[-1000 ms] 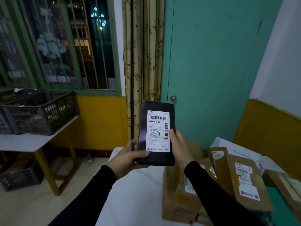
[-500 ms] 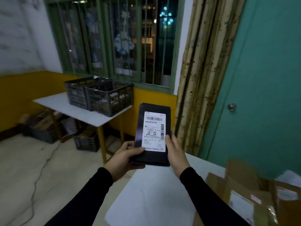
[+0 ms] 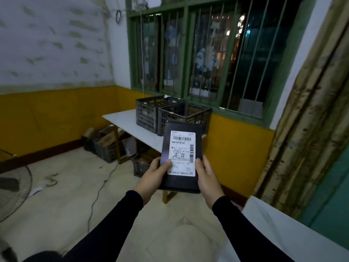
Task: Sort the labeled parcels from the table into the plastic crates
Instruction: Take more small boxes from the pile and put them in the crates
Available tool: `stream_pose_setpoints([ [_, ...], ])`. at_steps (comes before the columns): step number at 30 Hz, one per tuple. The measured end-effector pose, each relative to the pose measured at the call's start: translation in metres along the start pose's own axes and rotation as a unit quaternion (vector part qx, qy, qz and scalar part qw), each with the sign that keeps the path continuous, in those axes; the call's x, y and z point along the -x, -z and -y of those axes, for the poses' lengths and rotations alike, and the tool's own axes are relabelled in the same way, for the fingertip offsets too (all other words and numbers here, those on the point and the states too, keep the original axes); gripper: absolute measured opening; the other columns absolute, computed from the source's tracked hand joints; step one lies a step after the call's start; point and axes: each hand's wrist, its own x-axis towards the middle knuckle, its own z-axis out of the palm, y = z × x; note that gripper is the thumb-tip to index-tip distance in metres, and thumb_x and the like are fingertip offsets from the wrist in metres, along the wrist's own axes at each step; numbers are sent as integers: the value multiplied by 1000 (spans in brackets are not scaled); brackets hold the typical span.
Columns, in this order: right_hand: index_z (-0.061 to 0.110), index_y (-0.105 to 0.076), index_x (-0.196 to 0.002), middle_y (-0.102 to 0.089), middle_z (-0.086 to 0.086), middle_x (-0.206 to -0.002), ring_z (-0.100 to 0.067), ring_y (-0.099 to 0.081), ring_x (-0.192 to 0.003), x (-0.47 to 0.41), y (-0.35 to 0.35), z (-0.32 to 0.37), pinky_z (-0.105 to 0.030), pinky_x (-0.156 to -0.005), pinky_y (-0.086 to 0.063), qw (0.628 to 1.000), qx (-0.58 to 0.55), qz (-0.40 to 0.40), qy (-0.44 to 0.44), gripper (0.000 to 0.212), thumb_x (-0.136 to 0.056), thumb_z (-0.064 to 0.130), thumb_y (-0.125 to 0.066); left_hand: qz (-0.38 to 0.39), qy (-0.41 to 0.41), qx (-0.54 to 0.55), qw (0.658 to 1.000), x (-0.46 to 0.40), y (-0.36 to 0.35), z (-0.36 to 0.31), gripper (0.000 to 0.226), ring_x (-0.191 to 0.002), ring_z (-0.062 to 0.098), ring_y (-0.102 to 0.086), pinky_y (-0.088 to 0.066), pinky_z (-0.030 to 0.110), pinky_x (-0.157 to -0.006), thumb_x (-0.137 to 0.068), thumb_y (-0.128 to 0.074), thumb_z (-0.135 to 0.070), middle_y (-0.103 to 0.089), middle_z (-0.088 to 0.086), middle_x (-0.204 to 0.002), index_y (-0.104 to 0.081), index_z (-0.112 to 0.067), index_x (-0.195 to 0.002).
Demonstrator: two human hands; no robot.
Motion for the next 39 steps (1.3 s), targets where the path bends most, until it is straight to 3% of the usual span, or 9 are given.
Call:
stream_pose_setpoints([
  [4,51,-46,-132,-66,13,-124,-12,-65,-111,-59,-60,-4,-43,-95,-55,1000,-8,7,2,30,-103,45,-42,-19,-26,-14,999,-50,51,-17,38,-104,4,-64,-52,22,-82,-97,-54,-40,-65,-9,-121,-48,-26,-132],
  [7,45,-45,-138,-65,12,-127,-11,-64,-111,-109,-100,-10,-40,-94,-55,1000,-14,16,2,35,-104,44,-40,-42,-35,-20,998,-95,87,-22,38,-99,1,-63,-50,10,-65,-99,-52,-35,-63,-10,-119,-47,-22,-134],
  [10,47,-44,-134,-65,12,-121,-11,-66,-106,-157,-131,-17,-36,-88,-57,999,-23,22,-7,31,-103,44,-40,-60,-26,-24,998,-138,115,-21,41,-97,2,-62,-50,10,-57,-100,-50,-34,-61,-6,-121,-44,-19,-137],
  [17,41,-32,-149,-53,10,-139,-15,-55,-123,-315,-207,-37,-40,-103,-49,998,-40,46,-22,49,-102,49,-43,-126,-29,-36,991,-287,186,-32,42,-96,4,-65,-51,17,-69,-98,-52,-40,-64,-10,-114,-47,-21,-135],
  [23,37,-26,-152,-49,12,-141,-12,-54,-123,-440,-275,-27,-34,-98,-51,994,-35,104,-9,52,-103,46,-40,-160,-33,-37,986,-411,257,-58,30,-98,7,-66,-52,25,-73,-99,-48,-44,-65,-9,-119,-51,-30,-125],
  [28,46,-27,-149,-53,16,-136,-7,-59,-116,-544,-327,-35,-37,-97,-53,992,-31,122,0,48,-102,47,-41,-175,-37,-35,983,-516,312,-65,34,-91,6,-64,-48,22,-58,-100,-44,-47,-63,-11,-111,-51,-26,-126],
  [31,48,-24,-148,-55,20,-130,-5,-60,-112,-614,-360,-48,-35,-96,-53,994,-16,108,9,50,-101,48,-43,-161,-56,-69,983,-593,350,-64,40,-92,4,-63,-47,25,-64,-99,-43,-52,-63,-11,-115,-53,-26,-127],
  [35,38,-18,-155,-48,13,-142,-11,-56,-121,-702,-395,-54,-35,-101,-49,997,-6,82,-9,61,-100,49,-45,-132,-59,-125,982,-693,395,-73,48,-99,9,-63,-49,29,-75,-97,-39,-59,-63,-7,-116,-54,-26,-127],
  [39,37,-25,-152,-50,14,-141,-5,-56,-117,-787,-415,-54,-19,-91,-49,999,7,38,4,55,-102,43,-45,-105,-74,-152,980,-790,417,-93,44,-95,6,-60,-45,21,-71,-101,-37,-52,-62,-4,-118,-54,-23,-128],
])
